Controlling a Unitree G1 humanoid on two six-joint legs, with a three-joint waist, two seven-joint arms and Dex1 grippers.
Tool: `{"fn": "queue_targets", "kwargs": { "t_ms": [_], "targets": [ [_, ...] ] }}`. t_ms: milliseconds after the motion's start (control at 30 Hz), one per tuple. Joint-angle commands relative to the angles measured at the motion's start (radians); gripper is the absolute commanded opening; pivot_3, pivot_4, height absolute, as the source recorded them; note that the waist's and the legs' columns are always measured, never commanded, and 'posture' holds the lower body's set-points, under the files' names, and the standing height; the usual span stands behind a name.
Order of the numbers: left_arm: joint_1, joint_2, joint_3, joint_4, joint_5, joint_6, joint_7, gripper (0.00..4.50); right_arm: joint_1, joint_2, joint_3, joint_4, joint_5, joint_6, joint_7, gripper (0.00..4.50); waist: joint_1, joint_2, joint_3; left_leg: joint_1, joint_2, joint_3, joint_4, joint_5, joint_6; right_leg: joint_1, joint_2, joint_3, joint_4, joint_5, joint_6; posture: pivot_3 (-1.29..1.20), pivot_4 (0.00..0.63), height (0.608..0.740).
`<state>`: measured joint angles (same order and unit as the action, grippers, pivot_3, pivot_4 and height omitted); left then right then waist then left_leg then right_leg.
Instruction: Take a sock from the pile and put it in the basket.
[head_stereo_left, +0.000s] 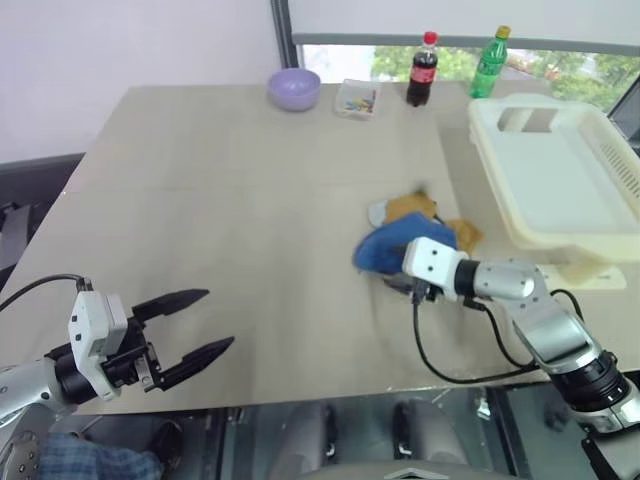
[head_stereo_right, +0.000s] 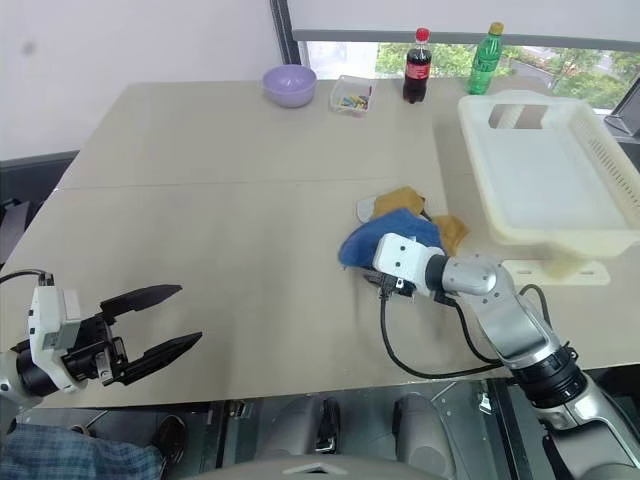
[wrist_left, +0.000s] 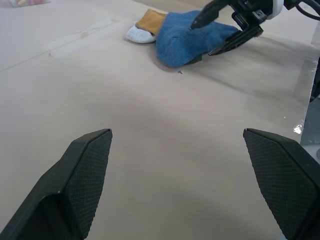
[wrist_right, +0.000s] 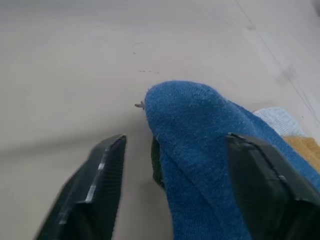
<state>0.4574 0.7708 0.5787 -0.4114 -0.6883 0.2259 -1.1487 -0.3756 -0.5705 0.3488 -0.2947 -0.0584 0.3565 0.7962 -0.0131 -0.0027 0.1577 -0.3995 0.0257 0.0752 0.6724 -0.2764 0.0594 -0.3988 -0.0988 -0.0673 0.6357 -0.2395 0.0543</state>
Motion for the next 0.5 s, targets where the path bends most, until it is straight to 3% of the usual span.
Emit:
{"fn": "queue_targets", "kwargs": {
  "t_ms": [33,167,267,400,433,500],
  "targets": [
    [-0.011,0.002,0.012,-0.018,-0.003,-0.004,0.003,4.50,-0.022,0.000,0.027,0.027,-0.075,-0.070,-0.037,3.10,0.000,0.000,0.000,0.000,0.000,0.000,0.000,0.000,0.000,0.000,0.000,0.000,0.000,0.000,0.000,0.00,0.150,0.740],
    [-0.017,0.001,0.009,-0.016,0.002,-0.004,0.001,4.50,-0.039,0.030,0.018,0.071,-0.097,-0.075,-0.071,3.10,0.000,0.000,0.000,0.000,0.000,0.000,0.000,0.000,0.000,0.000,0.000,0.000,0.000,0.000,0.000,0.00,0.150,0.740],
    [-0.019,0.000,0.006,-0.018,0.004,-0.005,0.003,4.50,-0.045,0.042,0.014,0.081,-0.103,-0.080,-0.071,2.27,-0.001,0.000,0.000,0.000,0.000,0.000,0.000,0.000,-0.001,0.000,0.000,0.000,0.000,0.000,0.000,0.00,0.150,0.740],
    [-0.022,-0.005,0.012,-0.023,-0.007,0.001,0.008,4.50,-0.035,0.065,-0.008,0.045,-0.063,-0.046,-0.061,0.31,-0.001,0.000,0.000,0.000,0.000,0.000,0.000,0.000,-0.001,0.000,0.000,0.000,0.000,0.000,0.000,0.00,0.150,0.740],
    [-0.023,-0.006,0.012,-0.024,-0.008,0.002,0.009,4.50,-0.030,0.068,-0.012,0.031,-0.049,-0.035,-0.052,0.04,-0.001,0.000,0.000,0.000,0.000,0.000,0.000,0.000,-0.001,0.000,0.000,0.000,0.000,0.000,0.000,0.00,0.150,0.740],
    [-0.022,-0.006,0.011,-0.023,-0.004,0.002,0.009,4.50,-0.020,0.073,-0.019,0.003,-0.020,-0.005,-0.036,0.04,-0.001,0.000,0.000,0.000,0.000,0.000,0.000,0.000,-0.001,0.000,0.001,0.000,0.001,0.000,0.000,0.00,0.150,0.740]
  ]
}}
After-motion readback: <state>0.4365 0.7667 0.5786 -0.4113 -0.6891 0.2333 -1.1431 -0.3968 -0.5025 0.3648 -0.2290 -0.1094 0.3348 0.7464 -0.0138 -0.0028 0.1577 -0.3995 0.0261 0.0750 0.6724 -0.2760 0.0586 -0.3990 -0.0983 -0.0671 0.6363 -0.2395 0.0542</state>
